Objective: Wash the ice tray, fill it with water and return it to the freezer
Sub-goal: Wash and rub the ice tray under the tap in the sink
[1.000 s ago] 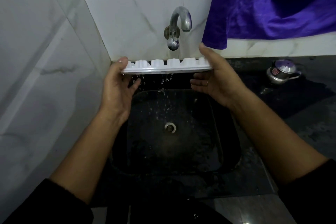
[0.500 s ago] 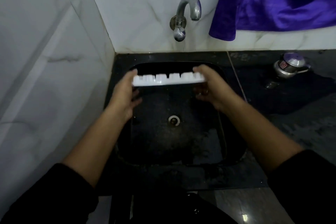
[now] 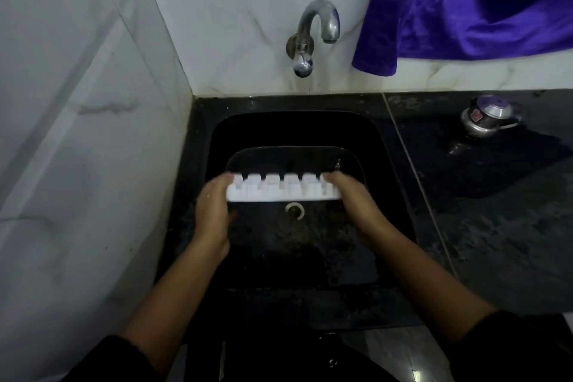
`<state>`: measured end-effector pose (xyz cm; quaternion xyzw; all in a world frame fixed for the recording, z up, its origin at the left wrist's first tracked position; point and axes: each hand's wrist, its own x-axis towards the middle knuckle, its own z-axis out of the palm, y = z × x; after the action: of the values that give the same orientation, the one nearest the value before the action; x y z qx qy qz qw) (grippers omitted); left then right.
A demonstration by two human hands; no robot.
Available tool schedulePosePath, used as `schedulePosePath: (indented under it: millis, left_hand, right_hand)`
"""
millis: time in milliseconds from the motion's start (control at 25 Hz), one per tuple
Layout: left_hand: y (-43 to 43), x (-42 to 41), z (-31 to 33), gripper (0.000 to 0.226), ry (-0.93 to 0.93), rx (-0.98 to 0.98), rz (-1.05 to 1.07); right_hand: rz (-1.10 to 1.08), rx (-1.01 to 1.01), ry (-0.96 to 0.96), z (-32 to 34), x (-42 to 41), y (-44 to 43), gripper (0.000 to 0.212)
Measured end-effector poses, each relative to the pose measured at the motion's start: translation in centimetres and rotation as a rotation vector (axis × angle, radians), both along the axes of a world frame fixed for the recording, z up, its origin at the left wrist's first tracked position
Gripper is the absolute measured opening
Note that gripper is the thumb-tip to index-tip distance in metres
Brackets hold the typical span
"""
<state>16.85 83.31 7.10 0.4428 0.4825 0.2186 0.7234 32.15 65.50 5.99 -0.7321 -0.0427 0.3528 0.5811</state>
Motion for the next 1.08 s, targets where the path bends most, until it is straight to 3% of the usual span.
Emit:
schedulePosePath:
  millis: [120, 160, 240, 320, 360, 480, 560, 640, 720, 760, 840, 920, 1000, 1080]
  left_hand:
    - [0.2, -0.1, 0.8, 0.019, -0.2, 0.292, 0.028]
    - [0.0, -0.1, 0.5, 0.018, -0.119, 0.274, -0.016]
    - [-0.1, 0.6, 0.9, 0.017, 0.118, 0.046, -0.113]
    - [1.2, 1.5, 2.0, 0.018, 0.174, -0.029, -0.115]
    - [1.9, 2.0, 2.6, 0.016, 0.086, 0.018, -0.068]
    - [2.1, 2.5, 4.8, 0.026, -0.407, 0.239, 0.114]
    - [0.4, 1.8, 2.9, 0.026, -0.407, 0.326, 0.111]
    - [-1.3, 1.5, 0.6, 0.018, -0.081, 0.138, 0.037]
    - [-2.6, 1.1, -0.5, 0.021, 0.107, -0.068, -0.042]
    - [-2.7, 1.3, -0.7, 0.024, 0.059, -0.056, 0.002]
    - [-3.5, 1.7, -0.1, 0.029, -0.171, 0.172, 0.14]
    - [-5.4, 2.0, 0.0, 0.027, -0.205, 0.312, 0.194]
    - [-7.0, 3.2, -0.5, 0.023, 0.011, 0.14, 0.144]
    - [-8.2, 4.0, -0.8, 0.021, 0.107, -0.003, 0.139]
  right_hand:
    - [-0.043, 0.2, -0.299, 0.5, -0.2, -0.3, 0.044]
    - [-0.023, 0.136, -0.27, 0.3, -0.4, -0.4, 0.042]
    - [0.029, -0.062, -0.017, 0.5, 0.0, 0.3, 0.048]
    - [0.12, -0.136, 0.036, 3.5, 0.8, 0.8, 0.042]
    - [0.095, -0.118, -0.059, 5.1, 1.5, 1.4, 0.035]
    - [-0.115, 0.298, -0.415, 8.7, 1.9, 1.2, 0.031]
    - [-0.144, 0.37, -0.537, 6.1, 0.9, -0.2, 0.03]
    - [-0.02, 0.054, -0.326, 2.6, 0.9, -1.0, 0.034]
    - [0.151, -0.183, -0.041, 2.0, 1.9, -1.7, 0.057]
    - [0.147, -0.157, -0.039, 2.1, 2.6, -1.9, 0.062]
    - [0.011, 0.11, -0.281, 2.9, 3.1, -2.5, 0.056]
    - [-0.036, 0.226, -0.413, 2.9, 3.3, -4.0, 0.042]
    - [0.106, 0.058, -0.195, 3.0, 4.3, -5.0, 0.035]
    - [0.27, -0.077, -0.011, 3.0, 6.2, -5.9, 0.045]
